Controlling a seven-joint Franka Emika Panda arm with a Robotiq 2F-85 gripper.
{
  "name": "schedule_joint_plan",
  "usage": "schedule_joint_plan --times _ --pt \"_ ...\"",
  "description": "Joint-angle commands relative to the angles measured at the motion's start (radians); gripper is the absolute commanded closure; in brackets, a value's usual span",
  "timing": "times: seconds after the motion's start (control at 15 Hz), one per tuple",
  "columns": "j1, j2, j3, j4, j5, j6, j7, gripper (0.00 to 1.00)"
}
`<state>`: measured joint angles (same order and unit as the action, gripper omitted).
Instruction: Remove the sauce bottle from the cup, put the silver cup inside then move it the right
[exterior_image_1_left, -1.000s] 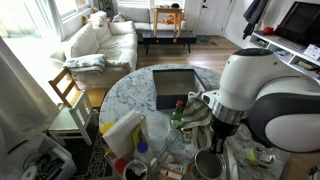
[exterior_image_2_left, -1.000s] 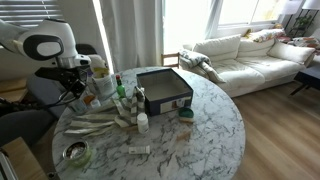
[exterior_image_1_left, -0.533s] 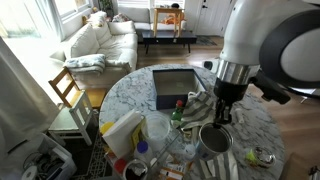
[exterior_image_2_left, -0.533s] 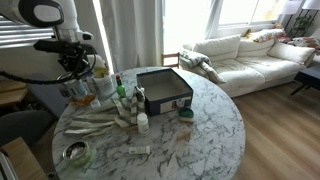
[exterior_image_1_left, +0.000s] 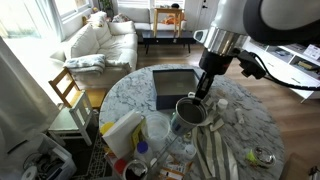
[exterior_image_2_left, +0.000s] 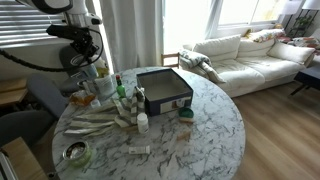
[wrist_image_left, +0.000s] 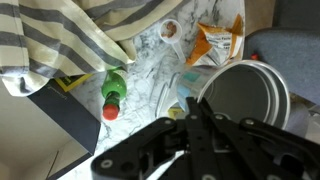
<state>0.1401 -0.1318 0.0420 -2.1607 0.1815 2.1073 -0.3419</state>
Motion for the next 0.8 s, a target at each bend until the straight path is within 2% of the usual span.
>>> schedule_joint_plan --times 0.0,0.2,0.4,0.73 --pt "-0.006 0.102 0.02 0.033 0.056 0.122 0.079 0.99" --pt "-0.009 0.156 0.032 0.044 0.103 0.235 0.104 0.99" --pt "-0.011 0.189 0.043 0.065 0.096 0.291 0.144 0.99" --pt "-0.004 0.239 0.069 0.077 0.079 0.259 0.198 0.99"
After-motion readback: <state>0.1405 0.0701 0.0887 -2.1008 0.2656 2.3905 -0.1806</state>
